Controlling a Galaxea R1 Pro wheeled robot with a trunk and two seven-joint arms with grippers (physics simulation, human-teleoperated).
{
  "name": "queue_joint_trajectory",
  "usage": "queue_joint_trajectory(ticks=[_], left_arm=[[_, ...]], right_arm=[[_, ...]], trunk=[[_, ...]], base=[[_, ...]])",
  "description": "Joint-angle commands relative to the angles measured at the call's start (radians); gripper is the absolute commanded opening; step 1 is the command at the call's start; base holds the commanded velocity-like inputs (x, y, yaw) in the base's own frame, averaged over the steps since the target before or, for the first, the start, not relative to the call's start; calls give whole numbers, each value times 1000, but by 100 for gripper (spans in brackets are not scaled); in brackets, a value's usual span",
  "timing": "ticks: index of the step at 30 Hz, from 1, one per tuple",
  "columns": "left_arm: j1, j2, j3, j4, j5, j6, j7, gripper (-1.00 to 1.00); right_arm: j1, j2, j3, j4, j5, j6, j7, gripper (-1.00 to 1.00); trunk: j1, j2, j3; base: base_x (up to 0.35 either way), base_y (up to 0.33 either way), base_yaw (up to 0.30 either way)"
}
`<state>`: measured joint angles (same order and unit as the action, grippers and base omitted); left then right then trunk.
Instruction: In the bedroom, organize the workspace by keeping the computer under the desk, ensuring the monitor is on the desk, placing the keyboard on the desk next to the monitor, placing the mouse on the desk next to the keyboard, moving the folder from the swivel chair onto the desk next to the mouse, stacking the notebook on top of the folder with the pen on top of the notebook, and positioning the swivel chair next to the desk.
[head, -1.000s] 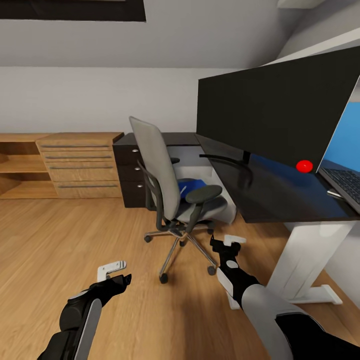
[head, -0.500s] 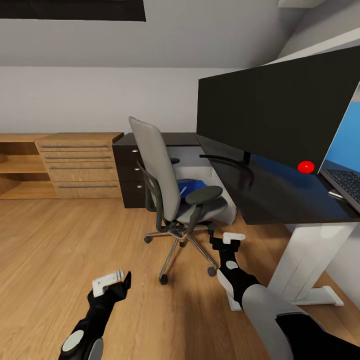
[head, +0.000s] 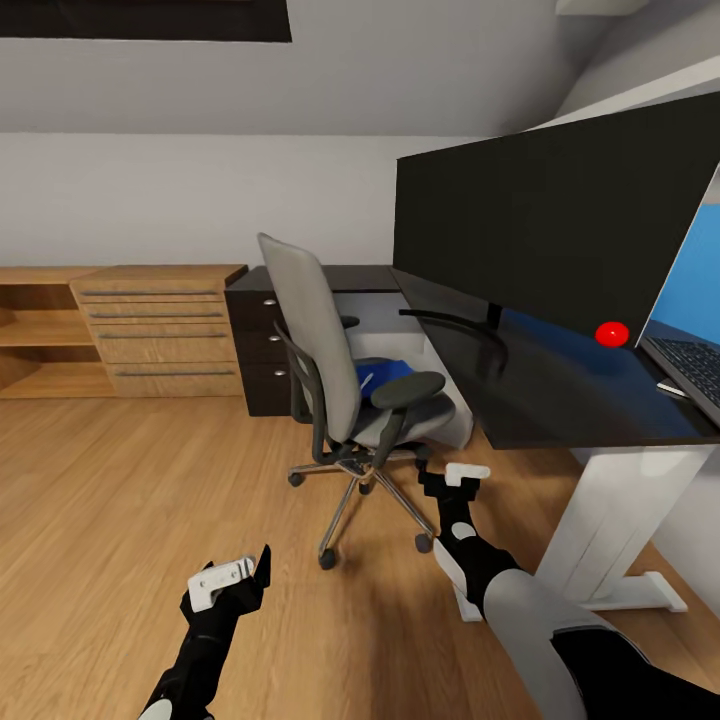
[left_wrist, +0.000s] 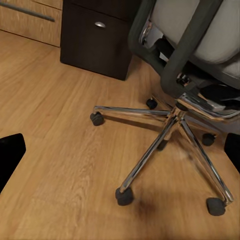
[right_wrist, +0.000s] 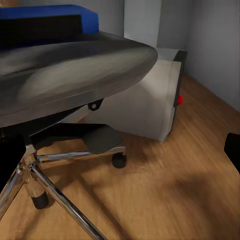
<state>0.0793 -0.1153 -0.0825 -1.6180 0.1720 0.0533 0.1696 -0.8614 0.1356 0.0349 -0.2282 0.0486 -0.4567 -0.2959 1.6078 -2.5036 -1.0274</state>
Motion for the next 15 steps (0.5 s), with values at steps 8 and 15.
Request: queue_joint_trajectory(ticks=[8, 15], left_arm=[[0, 1, -2, -2, 8, 3, 4, 100], [0, 2, -3, -2, 8, 2, 4, 100]], right_arm=[[-1, -1, 2, 5, 5, -3, -5, 100], [-1, -1, 2, 6, 5, -4, -5, 100]], trunk=[[0, 0, -1], [0, 0, -1]], base=[[170, 115, 0], [61, 33, 0]])
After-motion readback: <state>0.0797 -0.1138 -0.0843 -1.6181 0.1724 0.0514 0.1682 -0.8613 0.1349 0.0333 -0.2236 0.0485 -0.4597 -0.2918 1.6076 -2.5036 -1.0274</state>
